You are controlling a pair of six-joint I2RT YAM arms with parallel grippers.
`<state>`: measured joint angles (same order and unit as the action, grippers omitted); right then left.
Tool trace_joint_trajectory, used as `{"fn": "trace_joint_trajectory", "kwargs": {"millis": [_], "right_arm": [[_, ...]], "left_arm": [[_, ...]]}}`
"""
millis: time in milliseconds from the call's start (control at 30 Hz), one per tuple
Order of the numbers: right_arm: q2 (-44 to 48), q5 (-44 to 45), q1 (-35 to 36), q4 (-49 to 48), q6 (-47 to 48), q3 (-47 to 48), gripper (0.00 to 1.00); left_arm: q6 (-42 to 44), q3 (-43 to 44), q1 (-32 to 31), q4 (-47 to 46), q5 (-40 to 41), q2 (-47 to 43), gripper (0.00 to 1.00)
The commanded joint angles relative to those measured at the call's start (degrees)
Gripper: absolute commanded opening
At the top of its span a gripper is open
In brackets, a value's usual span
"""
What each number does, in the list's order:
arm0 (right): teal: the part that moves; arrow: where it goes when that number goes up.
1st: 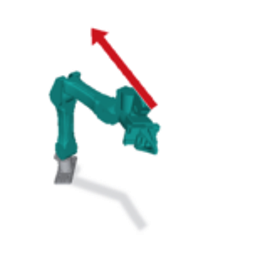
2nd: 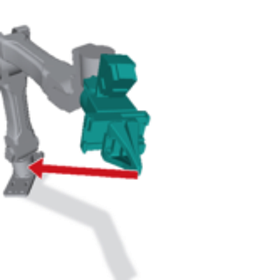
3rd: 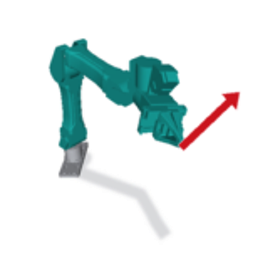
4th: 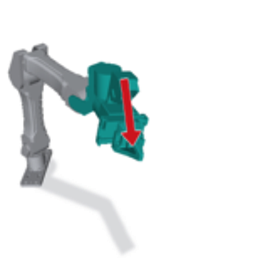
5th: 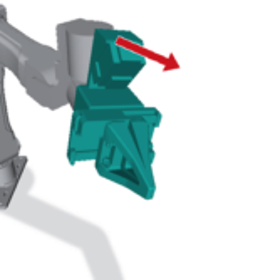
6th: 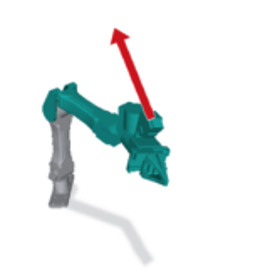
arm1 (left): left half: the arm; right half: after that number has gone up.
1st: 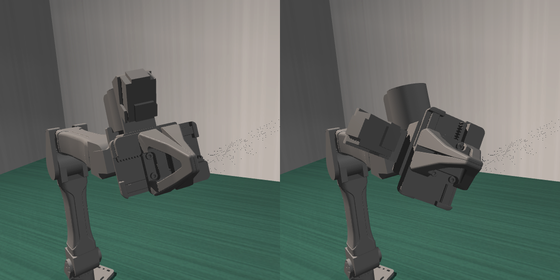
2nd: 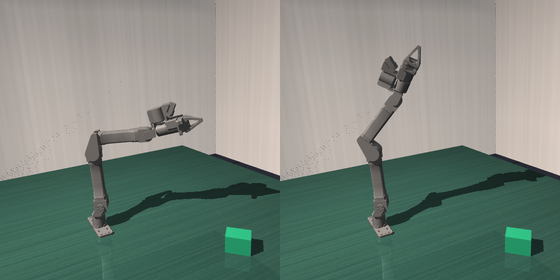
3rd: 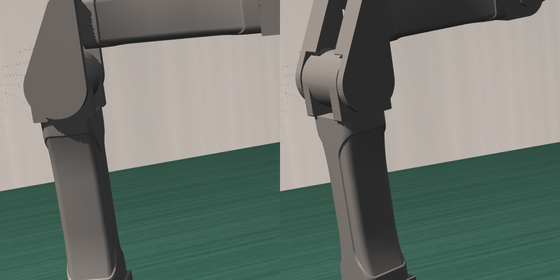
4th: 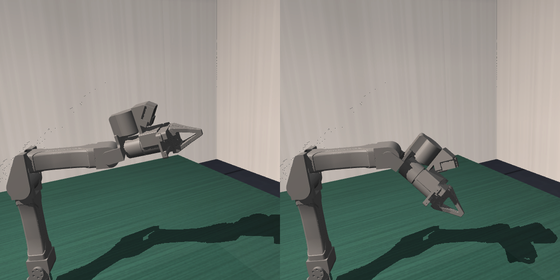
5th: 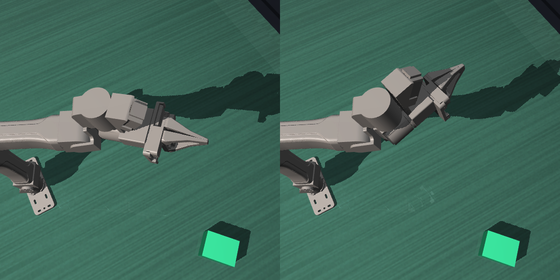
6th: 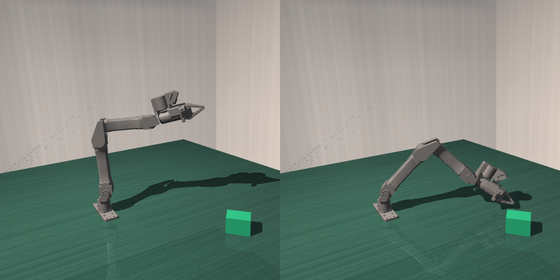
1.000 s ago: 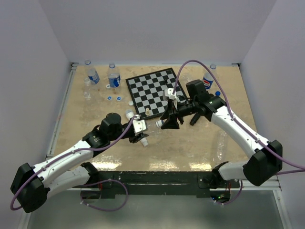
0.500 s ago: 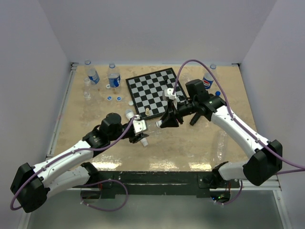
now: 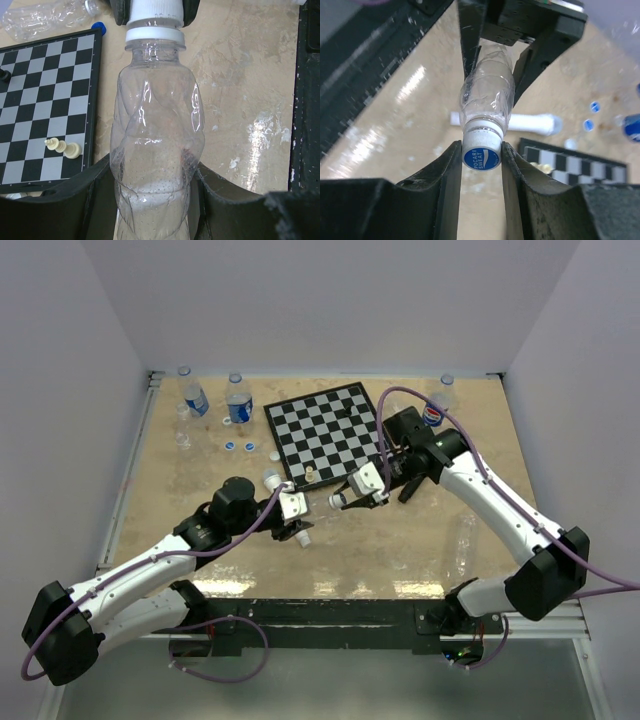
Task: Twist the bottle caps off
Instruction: Unscrew the bottle cap from the plastic bottle.
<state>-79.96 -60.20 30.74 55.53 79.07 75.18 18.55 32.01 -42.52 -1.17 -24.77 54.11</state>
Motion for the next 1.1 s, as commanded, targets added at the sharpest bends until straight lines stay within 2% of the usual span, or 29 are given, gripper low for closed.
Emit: {"fn": "trace_joint_trajectory", "kwargs": {"millis": [0,67,167,300,433,533,600,767,867,967,1000,1067], "right_arm": [[2.0,4.99,0.02,8.46,32.25,1.9,0.0],[1.39,9.29,0.02,8.63,38.51,2.69,0.0],[0.42,10.99,0.02,9.07,41.6,4.36,0.0],[0.42,8.09,0.02,8.99,39.42,3.93,0.11],[1.56,5.98,-0.15,8.98,35.29,2.08,0.38],[2.35,1.95,-1.12,8.81,30.46,1.29,0.54],[3.14,-0.17,-1.65,6.89,25.2,0.85,0.62],[5.6,-1.67,-2.18,0.65,10.27,-1.17,0.68],[7.45,-2.2,-2.18,-6.11,-7.98,-2.22,0.73],[9.03,1.57,-2.18,-19.44,-38.72,-3.54,0.76],[9.12,2.02,-2.18,-20.19,-44.73,-3.72,0.77],[8.6,2.02,-2.18,-17.83,-47.24,-3.28,0.77]], "left_arm": [[-0.18,1.21,0.34,-1.2,0.52,-0.58,0.05],[-0.09,1.21,0.34,-1.2,0.52,-0.58,0.04],[-0.18,1.3,0.25,-1.2,0.34,-0.58,0.04],[-0.09,1.21,0.25,-1.2,0.52,-0.67,0.04],[-0.09,1.3,0.25,-1.2,0.43,-0.67,0.04],[0.0,1.39,0.25,-1.2,0.25,-0.49,0.04],[-0.09,1.39,0.25,-1.2,0.25,-0.41,0.04],[-0.09,1.3,0.25,-1.2,0.43,-0.32,0.04],[-0.09,1.21,0.25,-1.2,0.43,-0.41,0.04],[-0.18,1.3,0.25,-1.29,0.25,-0.41,0.05],[-0.18,1.3,0.25,-1.38,0.08,-0.23,0.04],[-0.26,1.39,0.25,-1.38,-0.19,0.03,0.04]]}}
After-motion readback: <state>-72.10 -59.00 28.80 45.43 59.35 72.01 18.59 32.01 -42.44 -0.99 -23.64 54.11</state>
